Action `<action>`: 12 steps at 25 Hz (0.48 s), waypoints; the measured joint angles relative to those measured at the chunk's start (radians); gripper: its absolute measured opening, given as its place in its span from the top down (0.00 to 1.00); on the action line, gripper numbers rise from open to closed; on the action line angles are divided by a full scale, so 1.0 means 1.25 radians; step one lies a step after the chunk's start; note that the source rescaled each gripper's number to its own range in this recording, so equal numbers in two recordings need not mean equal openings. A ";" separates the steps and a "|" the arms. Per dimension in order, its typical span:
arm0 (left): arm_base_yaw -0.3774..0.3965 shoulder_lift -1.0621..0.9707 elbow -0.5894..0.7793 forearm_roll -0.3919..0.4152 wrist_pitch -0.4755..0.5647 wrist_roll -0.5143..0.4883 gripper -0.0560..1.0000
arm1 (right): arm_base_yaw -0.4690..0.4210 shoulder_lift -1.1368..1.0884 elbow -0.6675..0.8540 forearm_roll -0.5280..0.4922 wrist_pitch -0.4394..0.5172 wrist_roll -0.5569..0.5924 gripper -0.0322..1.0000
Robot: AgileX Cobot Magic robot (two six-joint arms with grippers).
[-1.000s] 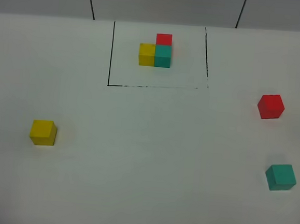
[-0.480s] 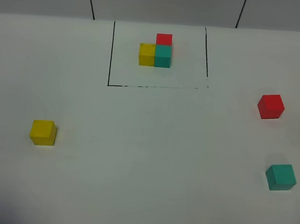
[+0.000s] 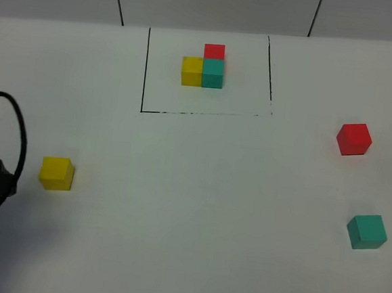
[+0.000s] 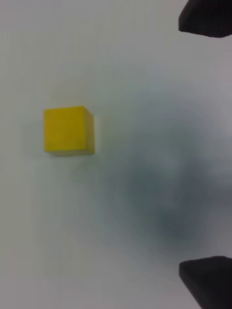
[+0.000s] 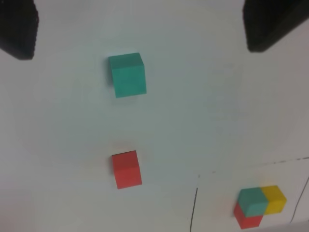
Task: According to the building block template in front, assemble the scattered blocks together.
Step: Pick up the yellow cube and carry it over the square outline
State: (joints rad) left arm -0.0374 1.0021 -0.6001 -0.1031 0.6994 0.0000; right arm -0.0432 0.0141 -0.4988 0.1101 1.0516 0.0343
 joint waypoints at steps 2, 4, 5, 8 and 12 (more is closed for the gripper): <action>0.000 0.090 -0.034 0.000 -0.002 0.000 0.00 | 0.000 0.000 0.000 0.000 0.000 0.000 0.27; 0.000 0.170 -0.074 0.000 -0.003 0.000 0.00 | 0.000 0.000 0.000 0.000 0.000 0.000 0.27; 0.000 0.204 -0.089 0.000 -0.003 0.000 0.00 | 0.000 0.000 0.000 0.000 0.000 0.000 0.27; 0.000 0.282 -0.132 0.000 -0.003 -0.009 0.00 | 0.000 0.000 0.000 0.000 0.000 0.000 0.27; -0.002 0.356 -0.157 0.000 -0.002 -0.028 0.00 | 0.000 0.000 0.000 0.000 0.000 0.000 0.27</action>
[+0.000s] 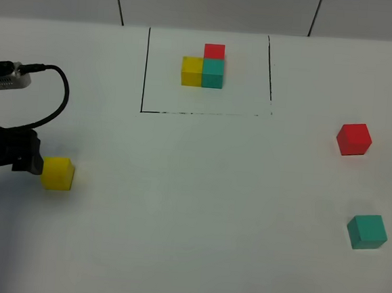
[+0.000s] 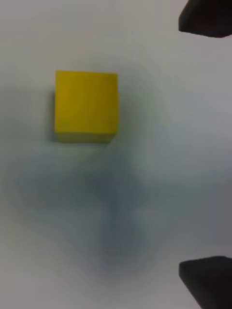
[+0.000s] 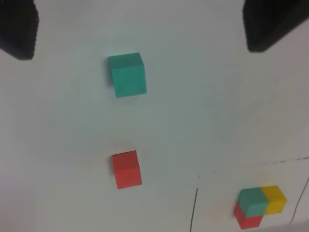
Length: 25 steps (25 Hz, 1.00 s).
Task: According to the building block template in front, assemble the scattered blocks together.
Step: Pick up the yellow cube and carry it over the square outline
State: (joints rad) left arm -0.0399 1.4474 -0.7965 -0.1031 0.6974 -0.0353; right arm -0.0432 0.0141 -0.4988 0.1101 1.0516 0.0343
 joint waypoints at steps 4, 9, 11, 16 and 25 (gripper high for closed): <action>-0.031 0.050 -0.007 0.016 -0.003 -0.027 0.00 | 0.000 0.000 0.000 0.000 0.000 0.000 0.27; -0.071 0.086 -0.037 0.060 -0.012 -0.099 0.01 | 0.000 0.000 0.000 0.000 0.000 0.000 0.27; -0.079 0.097 -0.044 0.078 -0.016 -0.127 0.01 | 0.000 0.000 0.000 0.000 0.000 0.000 0.27; -0.114 0.120 -0.048 0.082 -0.039 -0.144 0.01 | 0.000 0.000 0.000 0.000 0.000 0.000 0.27; -0.120 0.173 -0.050 0.116 -0.063 -0.210 0.01 | 0.000 0.000 0.000 0.000 0.000 0.000 0.27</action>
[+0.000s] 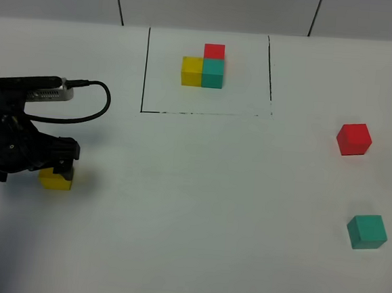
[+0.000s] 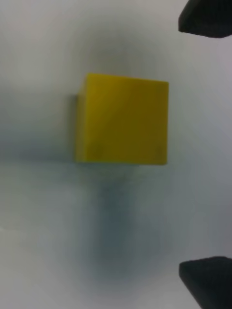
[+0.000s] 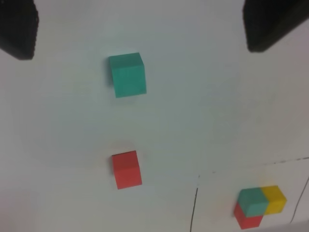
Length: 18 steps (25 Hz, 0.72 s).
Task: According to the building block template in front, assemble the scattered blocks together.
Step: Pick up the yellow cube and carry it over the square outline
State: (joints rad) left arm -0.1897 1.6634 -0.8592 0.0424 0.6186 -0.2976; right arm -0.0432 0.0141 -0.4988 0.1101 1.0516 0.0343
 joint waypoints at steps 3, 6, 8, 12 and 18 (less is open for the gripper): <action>0.000 0.030 0.000 0.005 -0.026 -0.010 0.01 | 0.000 0.000 0.000 0.000 0.000 0.000 0.27; 0.000 0.063 -0.002 0.005 -0.056 -0.012 0.01 | 0.000 0.000 0.000 0.000 0.000 0.000 0.27; 0.000 0.086 -0.010 0.005 -0.059 -0.013 0.01 | 0.000 0.000 0.000 0.000 0.000 0.000 0.27; 0.000 0.122 -0.021 0.005 -0.066 -0.013 0.02 | 0.000 0.000 0.000 0.000 0.000 0.000 0.27; 0.000 0.143 -0.024 0.006 -0.070 -0.014 0.19 | 0.000 0.000 0.000 0.000 0.000 0.000 0.27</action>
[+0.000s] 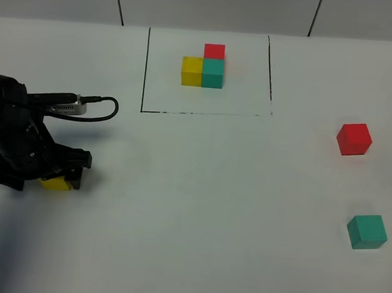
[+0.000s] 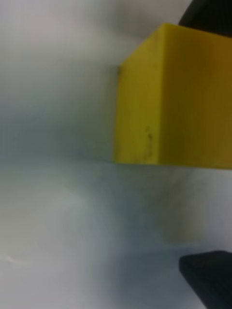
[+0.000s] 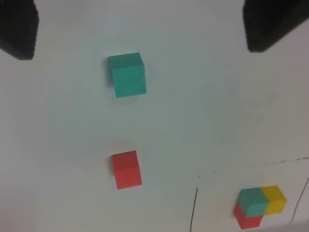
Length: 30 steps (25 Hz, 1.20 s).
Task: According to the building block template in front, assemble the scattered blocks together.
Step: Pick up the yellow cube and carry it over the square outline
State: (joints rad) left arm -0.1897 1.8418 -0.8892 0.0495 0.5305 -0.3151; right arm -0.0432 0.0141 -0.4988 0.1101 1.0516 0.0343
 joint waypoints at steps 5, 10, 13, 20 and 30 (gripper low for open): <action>0.000 0.000 0.000 0.000 -0.014 0.000 0.71 | 0.000 0.000 0.000 0.000 0.000 0.000 0.27; 0.000 0.001 -0.020 0.000 0.006 0.014 0.94 | 0.000 0.000 0.000 0.000 0.000 0.000 0.27; -0.012 0.001 -0.058 0.002 0.065 0.076 0.94 | 0.000 0.000 0.000 0.000 0.000 0.000 0.27; -0.126 0.001 -0.159 0.025 0.179 0.344 0.94 | 0.000 0.000 0.000 0.000 0.000 0.000 0.27; -0.293 0.046 -0.351 0.026 0.258 0.683 0.94 | 0.000 0.000 0.000 0.000 0.000 0.000 0.27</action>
State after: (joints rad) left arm -0.5563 1.8996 -1.3286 0.0822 0.8526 0.5385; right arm -0.0432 0.0141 -0.4988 0.1101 1.0516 0.0343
